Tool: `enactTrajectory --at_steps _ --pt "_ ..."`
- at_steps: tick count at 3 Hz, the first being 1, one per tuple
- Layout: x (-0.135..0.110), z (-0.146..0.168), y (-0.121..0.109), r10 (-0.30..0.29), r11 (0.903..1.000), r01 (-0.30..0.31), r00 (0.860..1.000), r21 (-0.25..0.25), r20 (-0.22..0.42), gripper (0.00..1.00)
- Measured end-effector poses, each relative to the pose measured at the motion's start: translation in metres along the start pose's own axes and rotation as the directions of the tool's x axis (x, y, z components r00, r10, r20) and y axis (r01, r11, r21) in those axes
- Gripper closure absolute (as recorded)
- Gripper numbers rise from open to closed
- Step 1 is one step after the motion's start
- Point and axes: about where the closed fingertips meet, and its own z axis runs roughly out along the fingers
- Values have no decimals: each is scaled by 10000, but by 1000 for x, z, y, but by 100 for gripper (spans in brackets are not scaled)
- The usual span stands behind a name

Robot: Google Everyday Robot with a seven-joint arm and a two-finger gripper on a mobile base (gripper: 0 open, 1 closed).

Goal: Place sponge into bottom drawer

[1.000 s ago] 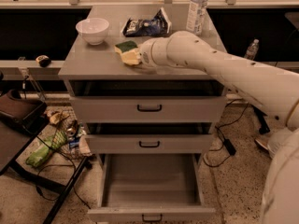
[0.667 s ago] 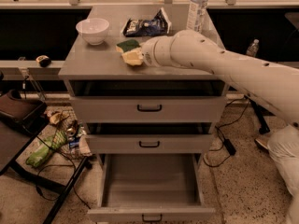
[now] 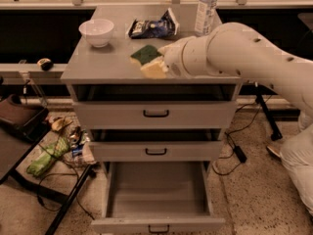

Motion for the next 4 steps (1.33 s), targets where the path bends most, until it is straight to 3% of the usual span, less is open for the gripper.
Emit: enactTrajectory --at_steps 1,2,3,4 --pt "33 -48 18 -347 9971 282 9951 -707 -927 100" --pt "74 -79 30 -131 9915 -53 9900 -1300 -1401 100" --pt "110 -90 34 321 9813 -569 9903 -1840 -1350 100" --pt "139 -80 38 590 9643 -844 9925 -2510 -1072 100"
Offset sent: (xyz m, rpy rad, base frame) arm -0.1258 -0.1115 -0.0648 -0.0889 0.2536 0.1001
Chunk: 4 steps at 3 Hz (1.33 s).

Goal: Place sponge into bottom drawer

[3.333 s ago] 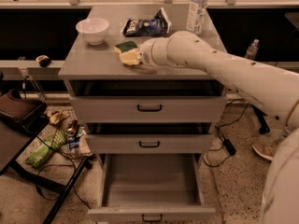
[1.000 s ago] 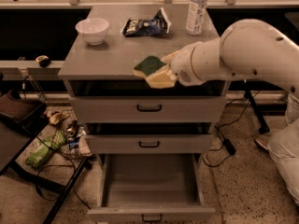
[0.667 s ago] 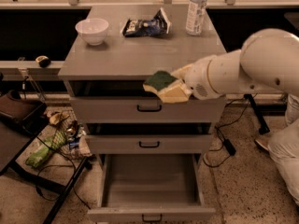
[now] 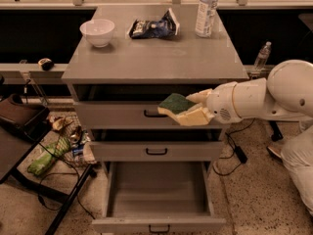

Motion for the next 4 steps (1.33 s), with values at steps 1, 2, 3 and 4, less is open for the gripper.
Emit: enactTrajectory --at_steps 1,2,3,4 --pt "0 0 0 3 10000 -3 10000 -6 -1 100" --pt "21 18 8 194 9991 -197 9998 -379 -59 100" --pt "96 56 47 627 9909 -644 9979 -1182 -177 100" --pt "159 76 74 573 9857 -619 9978 -1567 -342 100"
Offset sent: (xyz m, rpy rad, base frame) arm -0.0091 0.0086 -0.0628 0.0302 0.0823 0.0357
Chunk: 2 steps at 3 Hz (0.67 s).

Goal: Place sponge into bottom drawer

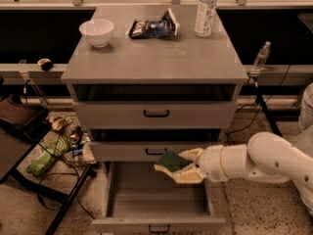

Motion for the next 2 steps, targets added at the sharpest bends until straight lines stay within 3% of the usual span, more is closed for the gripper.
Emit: enactTrajectory --at_steps 1,2 --pt "52 27 4 -263 9997 263 9993 30 280 100" --pt "101 72 -10 -615 9969 590 9969 514 493 100"
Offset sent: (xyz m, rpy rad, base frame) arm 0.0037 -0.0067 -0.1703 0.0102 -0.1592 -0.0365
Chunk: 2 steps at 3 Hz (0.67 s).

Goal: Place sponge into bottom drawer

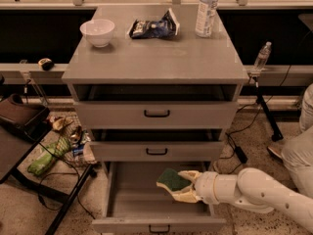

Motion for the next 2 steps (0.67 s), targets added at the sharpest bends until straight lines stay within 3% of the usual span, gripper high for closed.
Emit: enactTrajectory --at_steps 1,2 --pt "25 28 -7 -21 9999 21 10000 131 -5 100" --pt "26 32 -7 -14 10000 14 10000 78 3 100"
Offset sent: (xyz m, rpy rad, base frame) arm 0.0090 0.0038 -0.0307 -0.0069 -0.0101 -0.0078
